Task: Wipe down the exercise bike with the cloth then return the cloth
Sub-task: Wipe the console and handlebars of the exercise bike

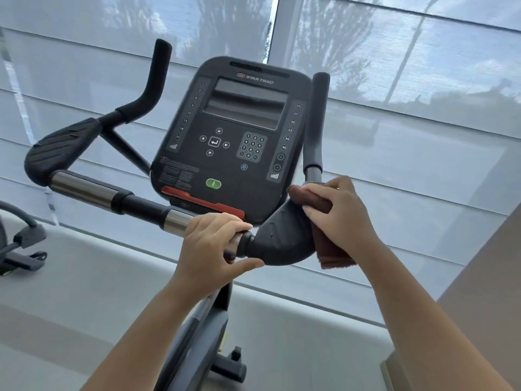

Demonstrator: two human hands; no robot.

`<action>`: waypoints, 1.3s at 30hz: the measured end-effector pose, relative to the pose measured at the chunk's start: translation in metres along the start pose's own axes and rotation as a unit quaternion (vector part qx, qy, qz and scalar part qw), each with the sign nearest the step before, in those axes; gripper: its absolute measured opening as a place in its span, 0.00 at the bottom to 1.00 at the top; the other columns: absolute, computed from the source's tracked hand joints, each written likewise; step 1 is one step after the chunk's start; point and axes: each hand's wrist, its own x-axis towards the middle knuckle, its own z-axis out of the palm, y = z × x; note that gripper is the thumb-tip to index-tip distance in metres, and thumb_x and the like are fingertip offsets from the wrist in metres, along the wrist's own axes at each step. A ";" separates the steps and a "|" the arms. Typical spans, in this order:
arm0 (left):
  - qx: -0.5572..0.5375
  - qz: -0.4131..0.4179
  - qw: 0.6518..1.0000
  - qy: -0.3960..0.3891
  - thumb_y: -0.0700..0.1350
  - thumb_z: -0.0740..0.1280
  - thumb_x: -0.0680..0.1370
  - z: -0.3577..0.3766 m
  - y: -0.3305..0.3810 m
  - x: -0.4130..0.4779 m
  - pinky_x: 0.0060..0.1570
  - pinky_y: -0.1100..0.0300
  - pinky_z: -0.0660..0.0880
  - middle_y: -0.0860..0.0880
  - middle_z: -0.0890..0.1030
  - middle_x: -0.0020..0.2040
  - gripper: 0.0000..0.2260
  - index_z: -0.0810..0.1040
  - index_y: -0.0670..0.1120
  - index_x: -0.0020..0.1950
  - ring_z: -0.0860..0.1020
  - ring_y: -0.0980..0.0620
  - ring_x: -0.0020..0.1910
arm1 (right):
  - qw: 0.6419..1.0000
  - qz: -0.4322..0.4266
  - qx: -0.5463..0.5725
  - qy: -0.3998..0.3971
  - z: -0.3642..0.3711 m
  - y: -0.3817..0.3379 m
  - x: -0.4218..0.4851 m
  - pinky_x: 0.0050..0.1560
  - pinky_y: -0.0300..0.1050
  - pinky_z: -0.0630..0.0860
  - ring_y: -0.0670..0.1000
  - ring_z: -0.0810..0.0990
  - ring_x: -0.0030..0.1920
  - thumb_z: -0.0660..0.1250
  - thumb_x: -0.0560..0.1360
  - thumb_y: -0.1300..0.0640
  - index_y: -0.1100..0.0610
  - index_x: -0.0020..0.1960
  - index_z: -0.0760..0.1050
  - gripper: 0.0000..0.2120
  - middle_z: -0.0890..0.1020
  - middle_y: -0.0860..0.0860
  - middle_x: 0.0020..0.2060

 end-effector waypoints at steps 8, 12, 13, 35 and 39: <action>-0.025 0.020 0.999 0.038 0.64 0.65 0.66 0.006 -0.005 0.000 0.54 0.58 0.63 0.48 0.82 0.46 0.24 0.81 0.44 0.47 0.78 0.46 0.50 | 0.996 0.007 -0.081 0.044 0.032 -0.056 -0.054 0.45 0.40 0.67 0.56 0.73 0.47 0.65 0.73 0.53 0.46 0.60 0.75 0.16 0.68 0.52 0.49; -0.033 0.025 0.999 0.032 0.62 0.69 0.65 0.006 -0.008 -0.001 0.54 0.58 0.63 0.47 0.83 0.47 0.23 0.80 0.44 0.47 0.78 0.45 0.50 | 0.997 -0.038 -0.066 0.027 0.032 -0.066 -0.074 0.45 0.39 0.68 0.53 0.73 0.46 0.68 0.72 0.55 0.48 0.60 0.76 0.17 0.70 0.52 0.49; -0.035 0.027 0.999 0.031 0.61 0.70 0.65 0.005 -0.008 -0.001 0.54 0.58 0.63 0.47 0.82 0.47 0.23 0.80 0.44 0.47 0.78 0.45 0.50 | 0.998 -0.049 -0.044 0.011 0.025 -0.064 -0.072 0.46 0.36 0.69 0.51 0.74 0.46 0.69 0.71 0.55 0.48 0.59 0.77 0.16 0.70 0.52 0.48; -0.030 0.030 0.999 0.029 0.65 0.64 0.67 0.002 -0.006 -0.003 0.54 0.59 0.63 0.49 0.82 0.47 0.25 0.80 0.44 0.47 0.77 0.47 0.50 | 0.986 0.054 0.067 0.142 0.002 0.003 0.014 0.53 0.26 0.63 0.46 0.73 0.49 0.68 0.72 0.59 0.50 0.59 0.77 0.16 0.70 0.49 0.47; -0.019 0.032 0.999 0.036 0.65 0.64 0.67 0.004 -0.006 -0.001 0.54 0.58 0.64 0.49 0.82 0.46 0.25 0.80 0.44 0.46 0.77 0.47 0.49 | 0.943 0.130 0.261 0.161 0.021 0.021 -0.006 0.61 0.38 0.71 0.49 0.77 0.55 0.67 0.73 0.62 0.45 0.54 0.76 0.14 0.76 0.51 0.51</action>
